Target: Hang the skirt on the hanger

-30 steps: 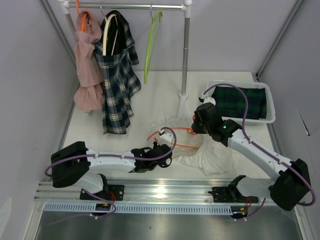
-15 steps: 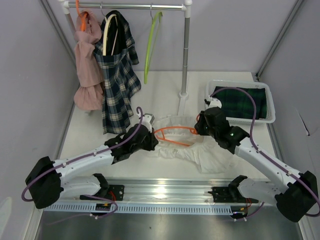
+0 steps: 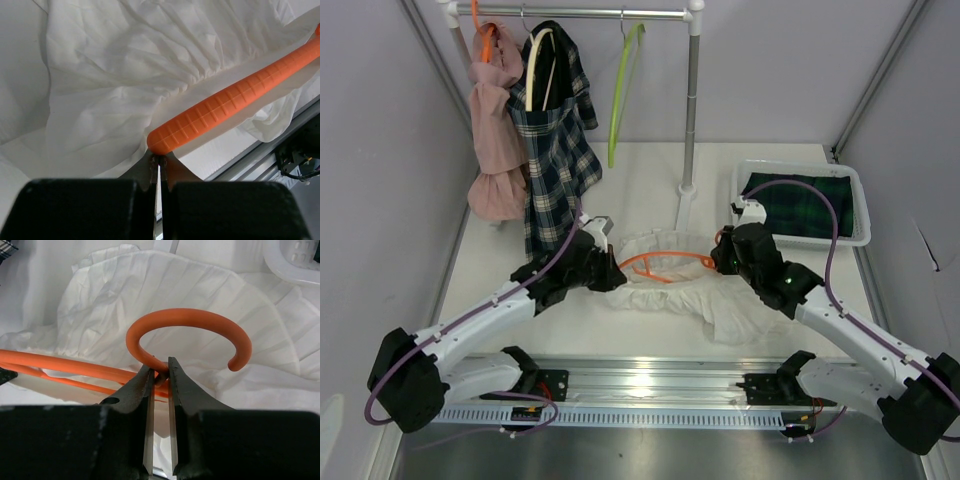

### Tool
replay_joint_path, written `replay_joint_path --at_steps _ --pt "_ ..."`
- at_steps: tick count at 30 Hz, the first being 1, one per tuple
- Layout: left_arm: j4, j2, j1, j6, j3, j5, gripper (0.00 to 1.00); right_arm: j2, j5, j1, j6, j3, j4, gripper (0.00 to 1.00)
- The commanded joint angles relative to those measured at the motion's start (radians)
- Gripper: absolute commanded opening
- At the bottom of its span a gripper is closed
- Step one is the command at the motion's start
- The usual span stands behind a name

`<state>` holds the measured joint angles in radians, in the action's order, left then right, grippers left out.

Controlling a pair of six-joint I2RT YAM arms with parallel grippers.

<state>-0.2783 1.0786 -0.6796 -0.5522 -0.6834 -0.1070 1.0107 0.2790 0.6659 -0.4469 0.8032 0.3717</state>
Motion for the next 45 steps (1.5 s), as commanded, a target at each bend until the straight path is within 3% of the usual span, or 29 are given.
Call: replay_joint_path --at_steps 1,21,45 --pt "-0.039 -0.019 0.049 0.032 -0.062 -0.031 0.00 -0.024 0.107 0.026 0.065 -0.015 -0.008 0.00" --pt "-0.041 0.001 0.158 0.066 -0.030 -0.100 0.00 -0.070 0.132 -0.011 0.063 -0.053 -0.005 0.00" --pt "-0.202 -0.019 0.169 0.124 -0.243 -0.139 0.00 -0.050 0.270 0.078 0.086 -0.006 0.003 0.00"
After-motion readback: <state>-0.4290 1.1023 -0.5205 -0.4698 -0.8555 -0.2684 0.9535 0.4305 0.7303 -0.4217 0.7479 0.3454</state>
